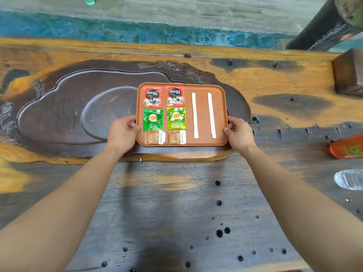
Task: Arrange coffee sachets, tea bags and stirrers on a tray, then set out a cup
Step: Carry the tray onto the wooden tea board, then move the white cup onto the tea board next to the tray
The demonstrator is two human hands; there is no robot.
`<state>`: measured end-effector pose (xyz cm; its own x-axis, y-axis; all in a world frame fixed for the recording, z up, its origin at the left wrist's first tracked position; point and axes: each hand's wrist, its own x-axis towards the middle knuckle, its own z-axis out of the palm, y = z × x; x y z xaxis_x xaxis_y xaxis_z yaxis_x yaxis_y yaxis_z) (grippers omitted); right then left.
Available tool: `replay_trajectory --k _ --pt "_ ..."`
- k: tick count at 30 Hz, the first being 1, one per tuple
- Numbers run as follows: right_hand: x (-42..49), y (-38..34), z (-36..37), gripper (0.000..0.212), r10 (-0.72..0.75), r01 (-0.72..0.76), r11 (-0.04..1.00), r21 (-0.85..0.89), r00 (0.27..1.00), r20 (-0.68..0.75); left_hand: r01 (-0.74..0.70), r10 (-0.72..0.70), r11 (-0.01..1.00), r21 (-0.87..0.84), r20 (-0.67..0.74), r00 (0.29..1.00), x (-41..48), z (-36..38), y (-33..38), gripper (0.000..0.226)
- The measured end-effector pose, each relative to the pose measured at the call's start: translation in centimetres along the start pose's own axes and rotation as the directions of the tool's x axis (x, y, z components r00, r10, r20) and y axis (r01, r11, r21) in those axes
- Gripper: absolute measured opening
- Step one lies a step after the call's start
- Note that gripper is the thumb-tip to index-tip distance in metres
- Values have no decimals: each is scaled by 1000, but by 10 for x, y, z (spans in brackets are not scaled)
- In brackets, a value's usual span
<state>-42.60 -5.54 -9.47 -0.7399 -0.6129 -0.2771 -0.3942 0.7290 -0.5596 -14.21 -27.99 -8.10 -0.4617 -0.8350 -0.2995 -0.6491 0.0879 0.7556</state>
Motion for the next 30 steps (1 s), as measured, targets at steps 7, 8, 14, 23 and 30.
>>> replay_trajectory --k 7,8,14,23,30 --pt "-9 -13 -2 19 81 -83 996 -22 995 -62 -9 9 1000 -4 33 999 0 -1 -5 21" --pt "-12 -17 -1 23 96 -98 995 -16 992 -83 -9 9 1000 -4 29 1000 0 -1 -5 19" --pt "-70 -40 24 41 -30 33 999 7 959 -282 11 -11 1000 1 -38 999 -22 -16 -16 43" --pt "-216 -60 133 75 -319 351 910 -223 933 168 -76 111 922 380 -71 991 -162 -95 -103 55" --pt "-245 -63 183 109 -268 429 797 -426 882 386 136 -56 832 538 -163 985 -229 -137 -169 112"
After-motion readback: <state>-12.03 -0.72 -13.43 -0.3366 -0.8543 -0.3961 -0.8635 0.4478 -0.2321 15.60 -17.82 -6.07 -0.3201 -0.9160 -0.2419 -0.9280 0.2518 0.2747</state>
